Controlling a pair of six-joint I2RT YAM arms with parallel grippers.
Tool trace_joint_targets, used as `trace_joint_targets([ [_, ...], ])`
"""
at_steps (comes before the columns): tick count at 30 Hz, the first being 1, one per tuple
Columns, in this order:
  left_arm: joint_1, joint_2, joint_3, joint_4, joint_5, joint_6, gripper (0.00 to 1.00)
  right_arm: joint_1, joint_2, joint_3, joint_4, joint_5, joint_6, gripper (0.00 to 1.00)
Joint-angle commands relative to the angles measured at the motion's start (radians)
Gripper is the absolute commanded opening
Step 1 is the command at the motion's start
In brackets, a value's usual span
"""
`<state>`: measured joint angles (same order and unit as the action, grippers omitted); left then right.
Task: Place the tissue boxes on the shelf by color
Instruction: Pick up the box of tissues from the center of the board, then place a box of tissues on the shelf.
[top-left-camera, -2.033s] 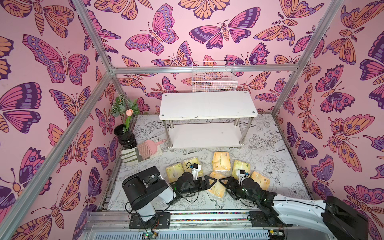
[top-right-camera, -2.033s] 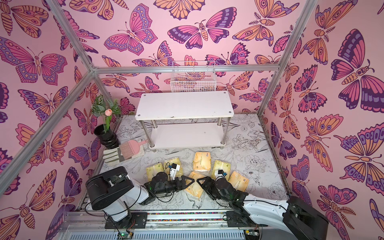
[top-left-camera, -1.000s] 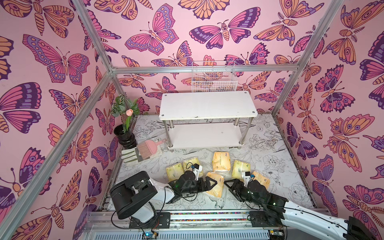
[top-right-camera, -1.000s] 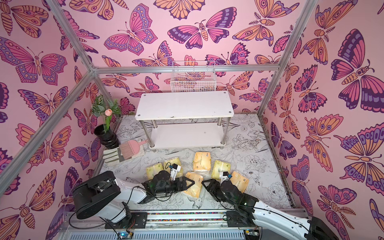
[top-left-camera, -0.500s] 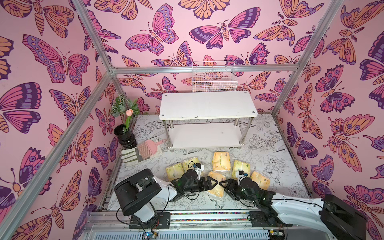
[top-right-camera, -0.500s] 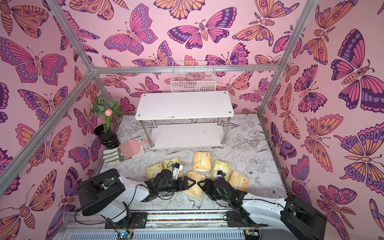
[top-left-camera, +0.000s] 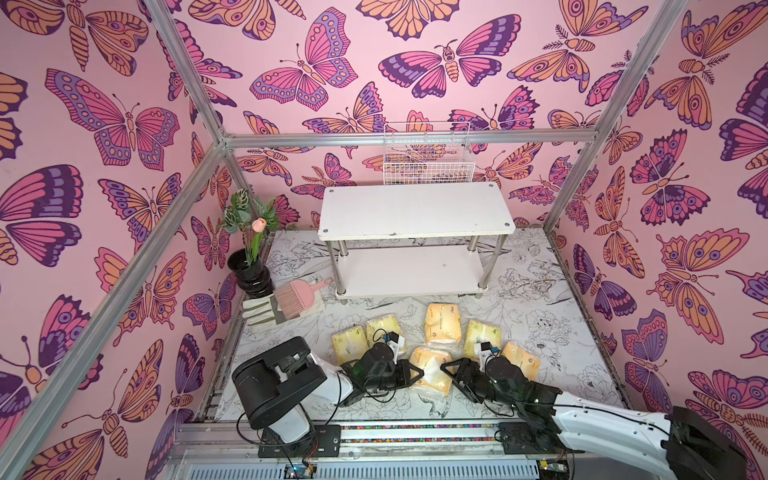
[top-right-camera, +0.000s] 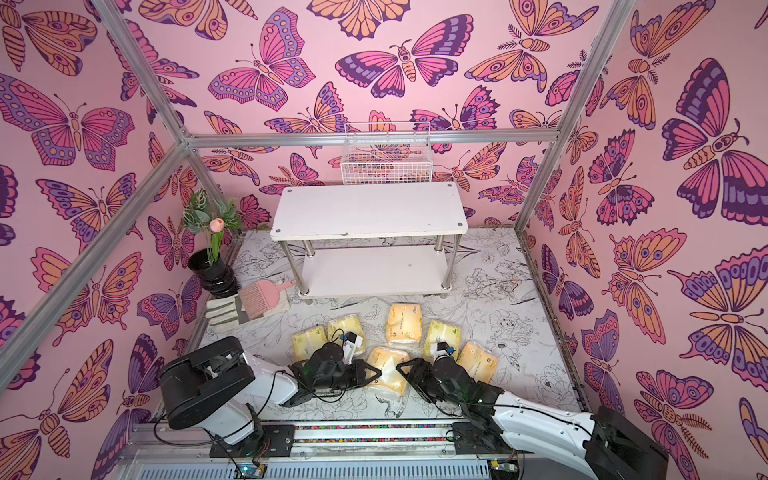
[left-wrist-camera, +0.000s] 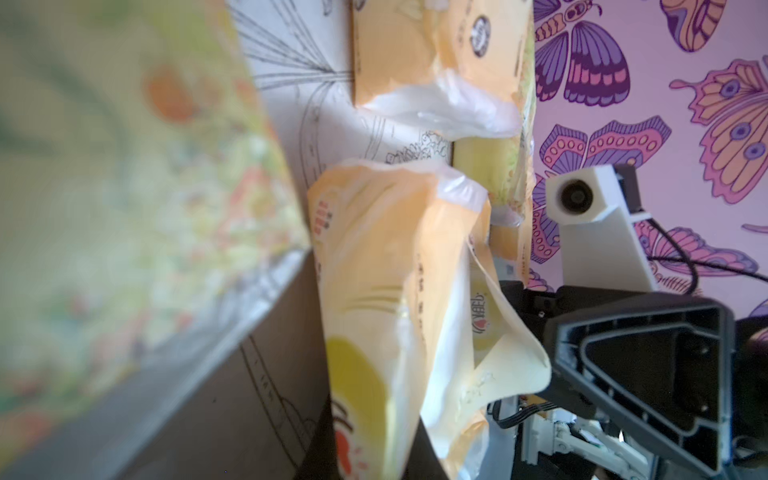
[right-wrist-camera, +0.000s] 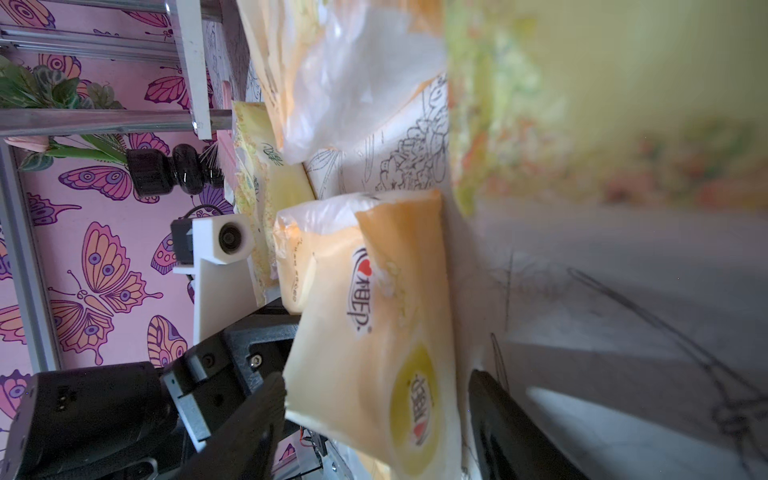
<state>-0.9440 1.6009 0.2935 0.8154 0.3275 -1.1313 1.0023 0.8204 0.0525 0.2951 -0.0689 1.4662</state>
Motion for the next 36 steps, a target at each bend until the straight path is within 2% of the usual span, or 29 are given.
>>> trace_joint_targets([
  [1,-0.006,-0.017,-0.016,-0.010,0.019,0.008,0.00,0.003,-0.052,-0.010,-0.082,0.028,0.000,0.73],
  [5,-0.005,-0.110,-0.009,-0.062,0.019,0.010,0.00,0.003,-0.179,0.014,-0.193,0.048,0.002,0.74],
  [10,0.000,-0.316,0.058,-0.350,-0.051,0.082,0.00,0.003,-0.392,0.069,-0.385,0.105,0.003,0.77],
  [12,0.018,-0.455,0.078,-0.458,-0.113,0.114,0.00,0.002,-0.457,0.069,-0.428,0.124,0.012,0.77],
  [15,0.103,-0.586,0.100,-0.591,-0.151,0.144,0.00,-0.001,-0.473,0.063,-0.429,0.131,0.011,0.77],
  [18,0.234,-0.644,0.124,-0.654,-0.129,0.172,0.00,-0.001,-0.416,0.061,-0.370,0.128,-0.005,0.78],
  [21,0.345,-0.619,0.159,-0.665,-0.089,0.204,0.00,-0.003,-0.305,0.084,-0.291,0.120,-0.043,0.78],
  [23,0.385,-0.581,0.194,-0.659,-0.087,0.232,0.00,-0.004,-0.221,0.111,-0.240,0.110,-0.078,0.78],
  [32,0.480,-0.347,0.313,-0.523,-0.123,0.274,0.00,-0.007,0.144,0.250,-0.032,0.074,-0.188,0.78],
  [36,0.494,-0.227,0.341,-0.453,-0.153,0.283,0.00,-0.010,0.235,0.292,0.023,0.055,-0.212,0.78],
])
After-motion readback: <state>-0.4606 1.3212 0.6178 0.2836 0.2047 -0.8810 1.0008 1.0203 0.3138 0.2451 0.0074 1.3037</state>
